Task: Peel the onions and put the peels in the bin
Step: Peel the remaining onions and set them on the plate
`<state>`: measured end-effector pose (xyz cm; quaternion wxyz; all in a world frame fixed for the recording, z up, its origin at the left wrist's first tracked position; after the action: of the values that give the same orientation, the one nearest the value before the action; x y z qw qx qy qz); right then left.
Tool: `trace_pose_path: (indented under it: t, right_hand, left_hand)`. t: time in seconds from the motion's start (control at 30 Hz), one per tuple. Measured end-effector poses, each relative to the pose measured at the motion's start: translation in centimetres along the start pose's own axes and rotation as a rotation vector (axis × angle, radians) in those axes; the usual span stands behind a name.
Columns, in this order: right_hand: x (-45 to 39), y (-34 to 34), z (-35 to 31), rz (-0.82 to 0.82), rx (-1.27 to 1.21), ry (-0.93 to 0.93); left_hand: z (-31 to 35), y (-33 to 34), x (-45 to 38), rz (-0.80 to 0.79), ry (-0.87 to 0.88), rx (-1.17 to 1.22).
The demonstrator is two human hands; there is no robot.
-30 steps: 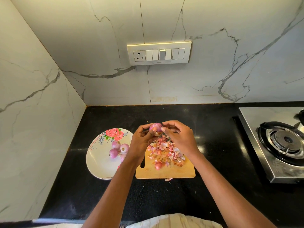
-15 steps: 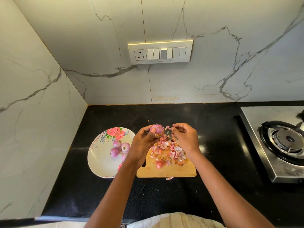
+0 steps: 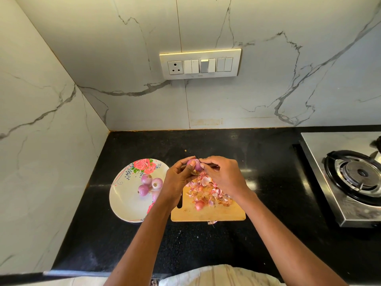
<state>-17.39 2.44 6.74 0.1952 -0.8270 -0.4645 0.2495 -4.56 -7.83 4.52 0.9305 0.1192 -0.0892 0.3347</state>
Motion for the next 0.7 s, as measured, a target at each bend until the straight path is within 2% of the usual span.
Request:
trace_pose_path:
  t: [0.17,0.27,0.37,0.5,0.63,0.7]
  right_hand:
    - [-0.1,0.7,0.1,0.02,0.048,0.029]
    - [0.0,0.3,1.2,0.063,0.002,0.103]
    - [0.1,-0.1,2.4,0.088,-0.137,0.21]
    - [-0.1,0.6,3.2,0.069,-0.309,0.332]
    - [0.5,0.3,5.2,0.116,-0.327,0.459]
    - [1.0,0.1,6.1,0.067,-0.249,0.502]
  left_hand:
    - [0.1,-0.2,0.1,0.019,-0.004,-0.053]
    - [0.2,0.4,0.4,-0.038,-0.01,-0.05]
    - [0.4,0.8,0.6,-0.093,-0.027,0.004]
    - [0.2,0.4,0.4,-0.059,-0.061,0.093]
    - [0.0,0.2,0.5,-0.029,-0.081,0.228]
    - [0.2,-0.2,0.4,0.01,-0.082,0.259]
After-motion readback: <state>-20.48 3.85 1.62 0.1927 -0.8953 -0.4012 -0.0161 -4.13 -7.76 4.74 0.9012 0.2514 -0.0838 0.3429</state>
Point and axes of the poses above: each hand's wrist, its own x-axis away from the middle knuckle, its own y-axis out of the palm, z = x × y, the point moved 5 cm from there along -x, towards the middle knuckle, and after that the axes turned 7 degrees about -z, right-handed, at the moved point
